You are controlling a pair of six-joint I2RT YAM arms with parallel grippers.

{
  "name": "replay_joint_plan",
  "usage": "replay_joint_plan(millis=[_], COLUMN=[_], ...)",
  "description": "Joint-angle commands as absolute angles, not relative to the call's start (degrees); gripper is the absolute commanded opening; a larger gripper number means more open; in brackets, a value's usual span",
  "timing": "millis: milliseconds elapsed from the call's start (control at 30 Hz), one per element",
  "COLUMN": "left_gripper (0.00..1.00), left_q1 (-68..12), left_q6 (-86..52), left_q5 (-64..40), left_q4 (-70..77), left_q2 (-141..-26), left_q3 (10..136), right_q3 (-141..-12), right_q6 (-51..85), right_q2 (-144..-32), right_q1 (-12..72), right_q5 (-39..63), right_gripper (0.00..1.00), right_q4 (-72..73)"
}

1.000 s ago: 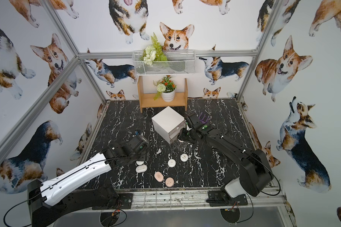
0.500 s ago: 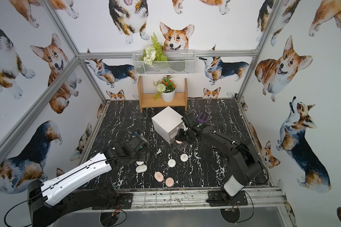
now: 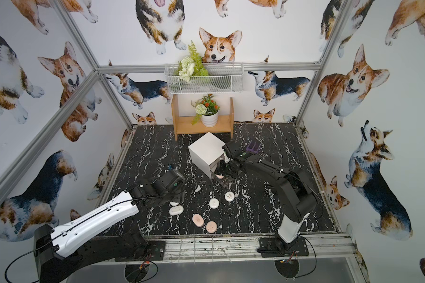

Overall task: Put the bluetooth earphones in the drawer according to color
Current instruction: Place the bluetooth earphone in the drawer, then pick up the Bluetooth earphone from the center of the board.

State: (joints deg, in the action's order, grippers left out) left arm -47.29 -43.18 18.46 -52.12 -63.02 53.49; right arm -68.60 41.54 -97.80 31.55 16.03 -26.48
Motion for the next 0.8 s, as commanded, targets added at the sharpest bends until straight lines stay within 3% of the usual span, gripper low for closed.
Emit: replay_joint_plan(millis=[0,133,433,767], left_gripper=[0.78,0.78,0.76,0.74], left_q1=[-47.2,-47.2,-47.71,-58.85], left_q6=[-43.24,-43.31,-44.06,-54.08], left_q5=[18.2,18.13,13.95,8.54], left_q4=[-52.2,-52.39,-49.34,-38.8], left_q2=[-62.67,-62.62,-63.02,-68.46], left_q3=[53.26,53.26,51.51,43.91], right_q3=[-69.64,-70.87,-73.72,-69.49], right_q6=[40.99,40.54,40.43,38.35], right_q2=[-98.26,-97.68,-86.34,-74.65], right_q1=[31.82,31.81,31.41,25.58], right_q5=[16.26,15.66,9.24,8.0], right_gripper=[0.62,0.7,0.7,0.71], right_q4=[-25.93,-27.16,-33.21,-38.35])
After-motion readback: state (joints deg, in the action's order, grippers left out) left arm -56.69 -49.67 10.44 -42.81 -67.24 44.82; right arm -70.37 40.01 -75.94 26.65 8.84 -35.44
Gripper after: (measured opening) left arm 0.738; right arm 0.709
